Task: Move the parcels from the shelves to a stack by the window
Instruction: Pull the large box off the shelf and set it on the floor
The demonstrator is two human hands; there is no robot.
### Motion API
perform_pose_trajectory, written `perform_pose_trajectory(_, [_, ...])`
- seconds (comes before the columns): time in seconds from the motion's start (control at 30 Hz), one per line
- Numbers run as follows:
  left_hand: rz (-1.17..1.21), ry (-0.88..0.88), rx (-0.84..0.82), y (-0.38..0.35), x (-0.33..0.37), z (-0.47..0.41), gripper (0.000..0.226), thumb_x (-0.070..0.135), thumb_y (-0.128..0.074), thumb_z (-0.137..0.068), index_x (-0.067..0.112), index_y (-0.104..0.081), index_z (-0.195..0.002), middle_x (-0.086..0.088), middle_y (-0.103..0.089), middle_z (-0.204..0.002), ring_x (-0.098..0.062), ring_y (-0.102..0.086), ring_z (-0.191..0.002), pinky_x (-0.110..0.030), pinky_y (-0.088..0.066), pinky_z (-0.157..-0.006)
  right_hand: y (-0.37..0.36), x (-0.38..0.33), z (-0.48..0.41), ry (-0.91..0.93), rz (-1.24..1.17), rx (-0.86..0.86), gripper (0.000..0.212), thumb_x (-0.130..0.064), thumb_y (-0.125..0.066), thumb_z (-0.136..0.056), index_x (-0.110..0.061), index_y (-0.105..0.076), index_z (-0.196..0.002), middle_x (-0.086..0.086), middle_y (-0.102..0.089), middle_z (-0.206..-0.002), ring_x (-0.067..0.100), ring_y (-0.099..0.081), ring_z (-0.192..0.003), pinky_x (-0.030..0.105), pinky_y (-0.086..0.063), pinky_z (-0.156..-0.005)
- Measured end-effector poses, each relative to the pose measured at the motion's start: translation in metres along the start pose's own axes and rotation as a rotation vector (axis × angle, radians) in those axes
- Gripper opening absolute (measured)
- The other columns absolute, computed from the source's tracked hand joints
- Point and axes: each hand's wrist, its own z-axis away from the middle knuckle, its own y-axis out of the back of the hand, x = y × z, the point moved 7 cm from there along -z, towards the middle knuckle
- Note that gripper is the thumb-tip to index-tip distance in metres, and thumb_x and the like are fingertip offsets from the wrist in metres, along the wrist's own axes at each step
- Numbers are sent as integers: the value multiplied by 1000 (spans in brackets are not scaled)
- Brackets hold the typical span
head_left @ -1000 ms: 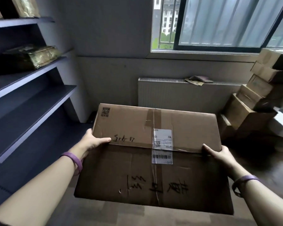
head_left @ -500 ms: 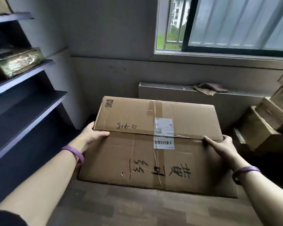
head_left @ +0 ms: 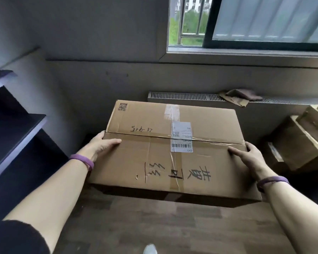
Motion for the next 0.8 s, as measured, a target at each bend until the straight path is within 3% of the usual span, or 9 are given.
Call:
perform_pose_trajectory(0.13, [-40,10,-27,-5,20,-55,52,25,-80,-80,25,-56,-126,-3,-69,-112,-19,-66,-92,-29,-51,-69,-28,-5,-42,-23,-47,-24,41,-24,-81,-81,-18,-66,-119,-1,-71,-112,7,-63,-91,25,-43,-82])
perform_pose_trajectory(0.23, [-40,9,6,-10,28,-90,55,25,-80,-80,23,-56,-130,-5,-68,-114,-16,-65,-87,-27,-50,-66,-43,-8,-79,-50,-91,-56,54,-20,-80,-82,-18,-61,-132,0,-69,-124,15,-64,-112,28,-47,-99])
perform_pose_trajectory(0.33, [-55,1,35,-22,32,-124,58,25,-81,-79,24,-56,-131,-6,-67,-120,-19,-64,-95,-30,-50,-75,-54,-7,-119,-75,-63,-91,66,-19,-81,-81,-13,-52,-140,4,-64,-132,21,-61,-121,37,-43,-111])
perform_pose_trajectory(0.43, [-108,34,110,-39,40,-157,82,29,-83,-76,24,-39,-144,-2,-57,-127,-21,-59,-105,-34,-47,-86,-56,1,-159,-126,-41,-99,64,-20,-84,-78,-6,-54,-133,11,-68,-123,26,-65,-109,39,-50,-99])
perform_pose_trajectory(0.5, [-162,78,155,-46,42,-172,91,32,-84,-74,21,-30,-146,-8,-53,-131,-26,-56,-109,-39,-46,-92,-56,6,-179,-143,-73,-109,63,-18,-82,-79,-5,-53,-134,13,-68,-121,28,-66,-108,40,-51,-96])
perform_pose_trajectory(0.57, [-190,129,160,-59,41,-192,90,36,-84,-73,20,-31,-143,-9,-53,-128,-26,-56,-106,-40,-47,-88,-60,10,-206,-136,-97,-154,56,-17,-77,-84,-9,-54,-134,12,-67,-122,29,-65,-110,42,-52,-95])
perform_pose_trajectory(0.67, [-174,156,142,-79,31,-225,84,38,-83,-73,22,-34,-139,-7,-58,-124,-26,-60,-102,-42,-50,-86,-72,15,-243,-133,-114,-250,41,-19,-69,-91,-24,-58,-130,-2,-69,-118,16,-65,-106,27,-50,-80])
perform_pose_trajectory(0.8, [-149,184,98,-97,9,-272,82,37,-84,-72,28,-36,-138,-5,-62,-118,-26,-63,-102,-51,-50,-94,-95,33,-289,-132,-121,-299,51,-21,-71,-90,-33,-51,-135,-14,-66,-114,0,-62,-97,19,-45,-75])
